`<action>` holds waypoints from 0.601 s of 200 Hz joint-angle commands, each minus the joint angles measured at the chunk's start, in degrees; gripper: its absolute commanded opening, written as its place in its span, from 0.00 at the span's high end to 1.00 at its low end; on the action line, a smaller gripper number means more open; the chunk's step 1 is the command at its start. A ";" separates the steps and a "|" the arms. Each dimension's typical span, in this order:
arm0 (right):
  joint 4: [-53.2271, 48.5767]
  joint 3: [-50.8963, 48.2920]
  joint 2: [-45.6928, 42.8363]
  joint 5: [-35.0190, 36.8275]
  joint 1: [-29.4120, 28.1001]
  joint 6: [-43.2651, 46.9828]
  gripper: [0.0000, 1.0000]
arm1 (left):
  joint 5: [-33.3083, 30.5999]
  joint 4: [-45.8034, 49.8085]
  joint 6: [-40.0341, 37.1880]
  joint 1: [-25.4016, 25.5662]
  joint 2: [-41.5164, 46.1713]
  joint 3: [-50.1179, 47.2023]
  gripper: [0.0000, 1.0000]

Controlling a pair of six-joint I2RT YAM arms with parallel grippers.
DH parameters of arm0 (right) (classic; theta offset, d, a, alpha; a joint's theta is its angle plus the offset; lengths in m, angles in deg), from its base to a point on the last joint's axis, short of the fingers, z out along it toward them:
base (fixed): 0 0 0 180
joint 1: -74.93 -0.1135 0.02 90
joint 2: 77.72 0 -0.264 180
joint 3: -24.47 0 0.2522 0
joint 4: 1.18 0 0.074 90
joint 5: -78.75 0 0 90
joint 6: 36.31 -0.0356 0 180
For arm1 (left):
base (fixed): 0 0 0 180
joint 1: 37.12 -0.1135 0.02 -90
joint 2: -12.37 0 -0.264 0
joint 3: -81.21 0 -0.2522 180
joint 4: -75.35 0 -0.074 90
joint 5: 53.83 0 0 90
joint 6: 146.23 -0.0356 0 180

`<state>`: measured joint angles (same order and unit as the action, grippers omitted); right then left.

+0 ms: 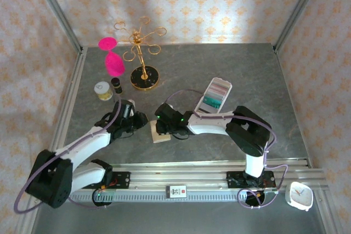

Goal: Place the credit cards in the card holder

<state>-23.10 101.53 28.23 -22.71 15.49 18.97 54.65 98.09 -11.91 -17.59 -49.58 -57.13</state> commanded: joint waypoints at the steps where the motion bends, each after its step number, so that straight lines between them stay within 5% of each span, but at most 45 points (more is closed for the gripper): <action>1: -9.53 1.53 0.49 1.19 -0.66 -1.01 0.72 | -9.13 8.47 0.23 -0.80 5.21 3.37 0.62; 51: -10.13 6.77 -7.25 1.85 5.86 0.55 0.52 | -23.37 17.95 2.71 -2.47 14.78 8.86 0.33; 64: -10.37 5.93 -11.62 2.96 7.81 1.46 0.47 | -26.53 18.53 2.10 -2.56 15.93 10.18 0.20; 73: -9.96 4.94 -15.19 4.22 9.54 1.95 0.45 | -28.77 18.28 0.68 -2.65 16.10 10.97 0.01; 120: 4.05 -9.14 -38.30 8.51 26.82 8.26 0.30 | -40.74 10.29 -10.33 -3.01 14.14 12.78 0.01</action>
<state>-27.10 99.70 -0.67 -19.65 35.65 22.07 24.82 112.58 -14.86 -20.04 -34.65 -45.39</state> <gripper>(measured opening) 0.644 0.993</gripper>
